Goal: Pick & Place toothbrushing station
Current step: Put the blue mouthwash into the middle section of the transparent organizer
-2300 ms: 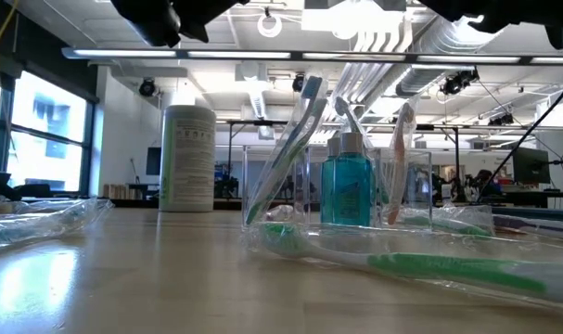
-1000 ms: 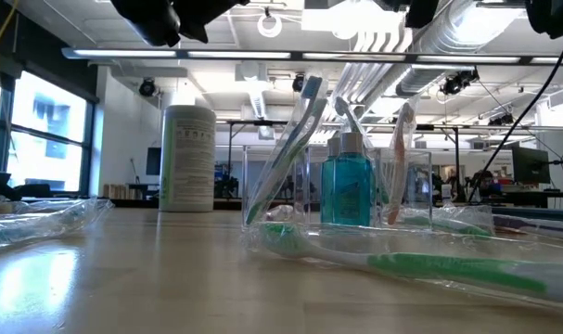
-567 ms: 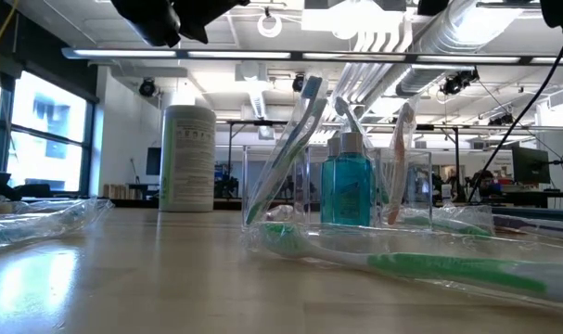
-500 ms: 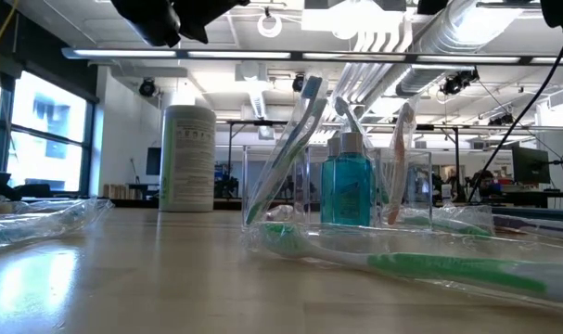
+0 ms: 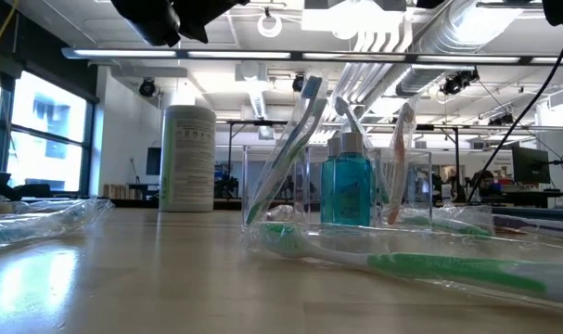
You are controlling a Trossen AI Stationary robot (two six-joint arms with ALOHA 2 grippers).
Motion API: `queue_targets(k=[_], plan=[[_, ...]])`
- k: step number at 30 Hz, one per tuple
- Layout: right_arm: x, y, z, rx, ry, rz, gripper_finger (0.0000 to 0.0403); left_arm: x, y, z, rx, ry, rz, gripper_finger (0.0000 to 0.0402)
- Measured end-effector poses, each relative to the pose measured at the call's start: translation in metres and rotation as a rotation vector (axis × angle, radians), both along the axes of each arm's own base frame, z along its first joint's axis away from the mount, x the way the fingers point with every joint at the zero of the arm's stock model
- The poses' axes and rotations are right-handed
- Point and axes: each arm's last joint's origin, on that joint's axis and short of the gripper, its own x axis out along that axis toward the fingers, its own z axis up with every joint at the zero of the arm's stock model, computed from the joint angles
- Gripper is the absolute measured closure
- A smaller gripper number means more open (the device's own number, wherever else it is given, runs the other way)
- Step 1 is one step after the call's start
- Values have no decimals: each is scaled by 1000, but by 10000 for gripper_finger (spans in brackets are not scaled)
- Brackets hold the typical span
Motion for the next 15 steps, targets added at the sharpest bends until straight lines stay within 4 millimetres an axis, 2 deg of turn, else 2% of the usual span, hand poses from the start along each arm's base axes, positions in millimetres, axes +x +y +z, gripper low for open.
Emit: queue_targets(k=[10, 15], plan=[[-1, -1, 0, 22, 4, -48, 307, 1, 0, -1, -35, 32, -8, 310], [-1, -1, -1, 29, 16, -71, 307, 1, 0, -3, -43, 52, -11, 282]])
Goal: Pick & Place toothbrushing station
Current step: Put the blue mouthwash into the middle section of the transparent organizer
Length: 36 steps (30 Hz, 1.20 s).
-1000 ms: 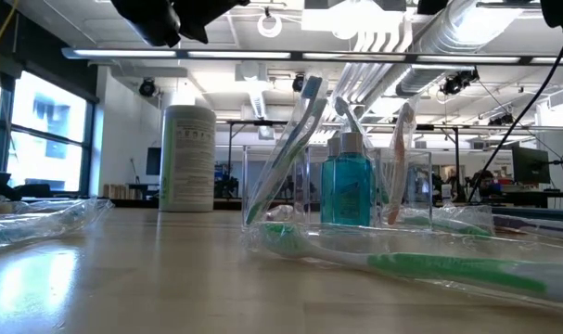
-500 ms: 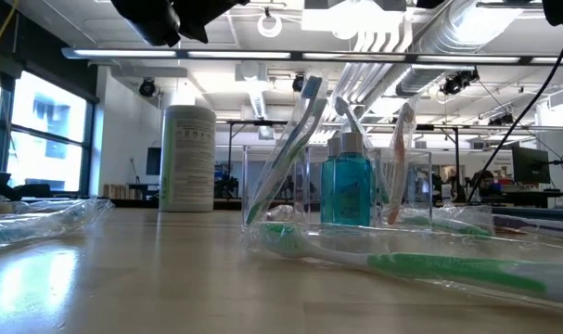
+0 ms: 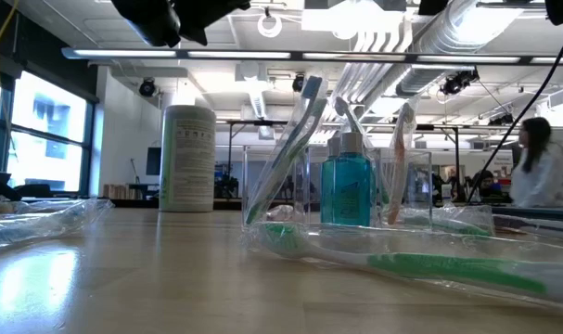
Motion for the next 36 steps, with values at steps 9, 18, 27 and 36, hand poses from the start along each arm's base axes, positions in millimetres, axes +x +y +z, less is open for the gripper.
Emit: queue_targets(k=[9, 18, 27, 36], plan=[[-3, 5, -2, -15, 27, -40, 308, 0, -1, -1, -17, 11, -10, 146], [-5, 3, -6, 18, 88, -185, 308, -7, 0, 11, -51, 2, -24, 85], [-11, 12, -17, -23, 217, -305, 308, -38, 2, 34, 188, 168, 110, 84], [-11, 15, -2, -70, 262, -316, 308, -83, 7, 42, 243, 461, 229, 84]])
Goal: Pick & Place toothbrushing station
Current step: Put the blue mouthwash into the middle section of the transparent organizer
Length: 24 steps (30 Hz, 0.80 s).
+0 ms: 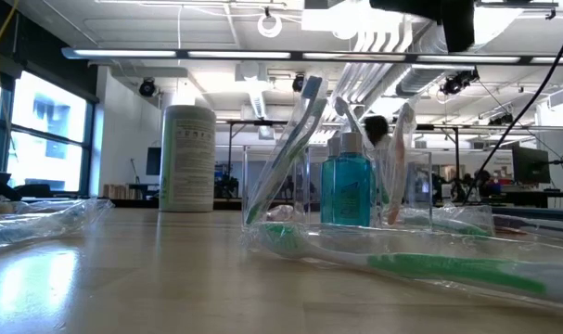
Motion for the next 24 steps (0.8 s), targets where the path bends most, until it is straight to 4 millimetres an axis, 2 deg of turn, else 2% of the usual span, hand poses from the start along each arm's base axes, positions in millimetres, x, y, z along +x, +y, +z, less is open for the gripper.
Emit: queue_targets(k=[6, 12, 16, 19, 24], plan=[[5, -5, 43, -28, -32, 24, 308, -10, -4, -1, -28, 78, -23, 84], [23, -16, 67, -1, 104, 108, 308, -12, -11, -4, -29, 112, -45, 84], [31, -23, 65, 191, 375, 321, 309, -13, -14, -4, -43, 122, -47, 84], [36, -28, 73, 327, 440, 379, 309, -15, -14, -3, -45, 127, -47, 84], [32, -31, 93, 494, 559, 503, 309, -18, -14, -4, -75, 156, -39, 84]])
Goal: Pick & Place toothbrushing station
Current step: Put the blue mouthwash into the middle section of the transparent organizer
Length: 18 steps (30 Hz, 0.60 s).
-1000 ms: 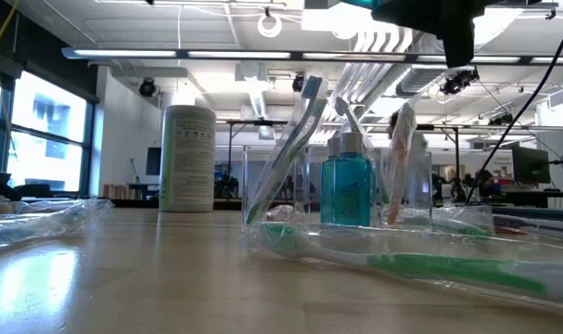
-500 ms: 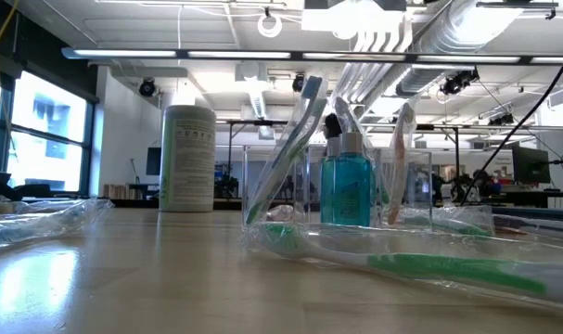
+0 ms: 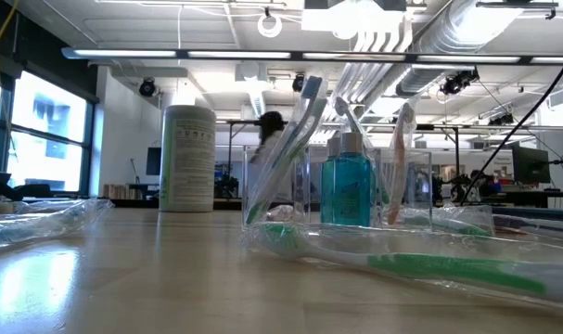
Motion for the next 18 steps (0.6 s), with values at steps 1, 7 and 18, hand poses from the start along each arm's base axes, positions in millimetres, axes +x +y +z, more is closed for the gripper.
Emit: queue_targets(k=[1, 7, 18], plan=[[-1, 0, 2, 56, 35, 41, 309, 0, 0, 0, -9, 7, 3, 84], [-2, -8, 0, 284, 164, 98, 308, 0, 0, -2, -46, 34, 14, 84], [24, -18, -49, 274, 426, -55, 308, 2, 0, -5, -130, 79, 39, 84]])
